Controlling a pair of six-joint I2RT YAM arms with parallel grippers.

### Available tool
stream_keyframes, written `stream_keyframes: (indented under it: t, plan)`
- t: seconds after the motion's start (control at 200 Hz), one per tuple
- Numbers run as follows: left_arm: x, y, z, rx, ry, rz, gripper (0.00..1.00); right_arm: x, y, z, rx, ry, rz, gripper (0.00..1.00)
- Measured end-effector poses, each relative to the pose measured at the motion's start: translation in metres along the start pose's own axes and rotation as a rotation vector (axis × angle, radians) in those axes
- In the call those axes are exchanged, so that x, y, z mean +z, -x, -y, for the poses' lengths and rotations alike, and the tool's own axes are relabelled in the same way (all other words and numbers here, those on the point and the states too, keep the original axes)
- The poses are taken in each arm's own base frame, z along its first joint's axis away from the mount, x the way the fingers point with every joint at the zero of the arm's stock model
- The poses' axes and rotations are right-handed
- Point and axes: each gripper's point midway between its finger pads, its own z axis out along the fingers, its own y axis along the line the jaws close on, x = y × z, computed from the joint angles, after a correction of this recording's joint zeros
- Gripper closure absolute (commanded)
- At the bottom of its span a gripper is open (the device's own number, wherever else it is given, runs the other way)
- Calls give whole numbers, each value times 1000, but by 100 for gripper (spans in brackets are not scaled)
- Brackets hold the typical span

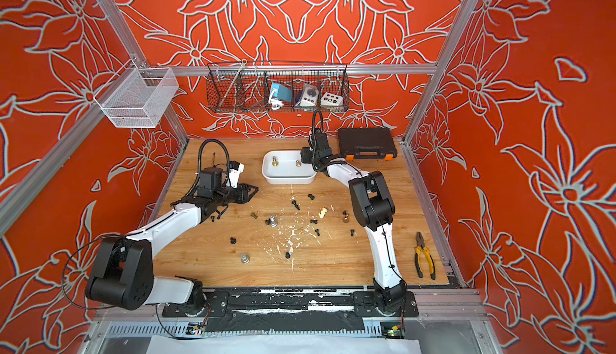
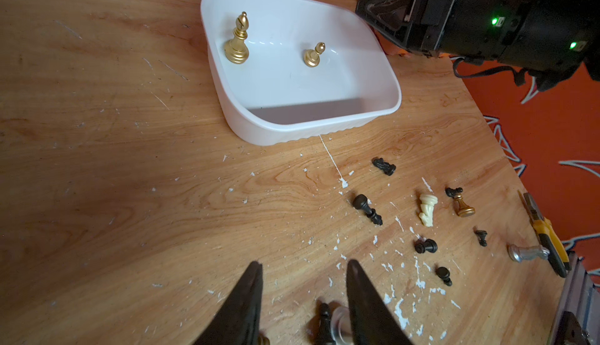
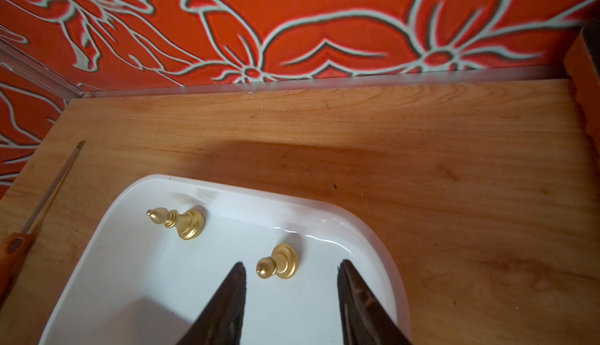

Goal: Put the chess pieces into the storage box
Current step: Place the chess piece in the storage box, then pick up the chess piece at the center of the board.

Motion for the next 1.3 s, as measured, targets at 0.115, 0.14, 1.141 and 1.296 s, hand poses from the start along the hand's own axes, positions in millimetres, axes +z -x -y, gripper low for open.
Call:
stream_keyframes:
  t: [0.115,0.14,1.141,1.296]
  plan:
    - [0,0,0,0,0,0,57,0,0,0,0,0,-2,51]
    - [0,0,0,0,0,0,57,-1,0,0,0,-1,-2,51]
    - [-35,-5,-47,-125,291,45,50,-121,-25,-16,-72,68,-68,49]
    - [-44,-27,-77,-247,395,10,46,-150,-57,-9,-67,63,-118,49]
